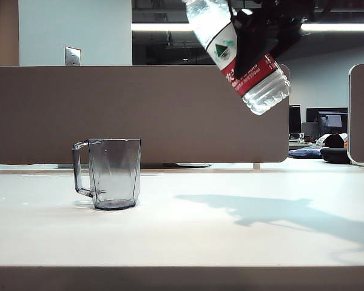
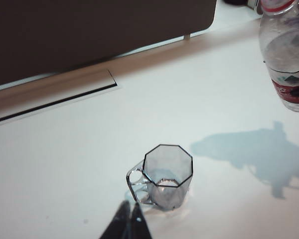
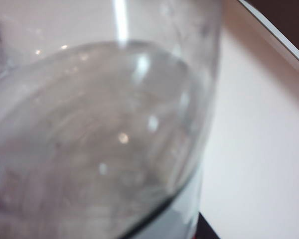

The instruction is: Pick up the mineral water bottle on the table and pour water into the mug until it's half full.

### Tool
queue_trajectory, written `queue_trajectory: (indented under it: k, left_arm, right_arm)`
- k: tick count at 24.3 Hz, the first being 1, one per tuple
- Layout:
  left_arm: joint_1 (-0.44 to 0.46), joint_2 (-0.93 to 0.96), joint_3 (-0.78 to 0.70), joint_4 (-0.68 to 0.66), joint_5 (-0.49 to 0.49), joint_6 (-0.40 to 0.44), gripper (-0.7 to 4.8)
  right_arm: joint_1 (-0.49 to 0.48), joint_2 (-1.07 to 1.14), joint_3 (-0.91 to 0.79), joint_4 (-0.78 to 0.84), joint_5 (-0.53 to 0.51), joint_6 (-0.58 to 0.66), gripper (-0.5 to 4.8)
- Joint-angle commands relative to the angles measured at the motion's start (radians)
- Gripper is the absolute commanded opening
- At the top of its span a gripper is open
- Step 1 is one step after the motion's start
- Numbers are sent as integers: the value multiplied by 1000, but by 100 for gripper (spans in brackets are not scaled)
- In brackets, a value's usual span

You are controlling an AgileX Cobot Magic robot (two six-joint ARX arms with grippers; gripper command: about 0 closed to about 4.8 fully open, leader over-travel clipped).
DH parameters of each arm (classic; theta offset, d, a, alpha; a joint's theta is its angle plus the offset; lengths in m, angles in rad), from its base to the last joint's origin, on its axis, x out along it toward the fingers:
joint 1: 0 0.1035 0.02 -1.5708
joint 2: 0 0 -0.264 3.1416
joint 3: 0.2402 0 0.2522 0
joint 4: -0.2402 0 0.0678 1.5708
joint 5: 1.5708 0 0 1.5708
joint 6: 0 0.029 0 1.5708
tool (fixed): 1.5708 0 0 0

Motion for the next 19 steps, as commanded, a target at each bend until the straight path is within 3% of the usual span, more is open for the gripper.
queue_trajectory:
  k: [1,5,19]
  left_arm:
    - [0,-1,7,-23,5,-3,-5]
    - [0,-2,7,-51,5,1,-5]
    - [-2,-37,8,-83,5,1,-5]
  right_arm:
    - [40,5,10,30,94,-66,278]
    - [100,50,11,19,186,-154,278]
    - [165,177,11,23,390,-256,278]
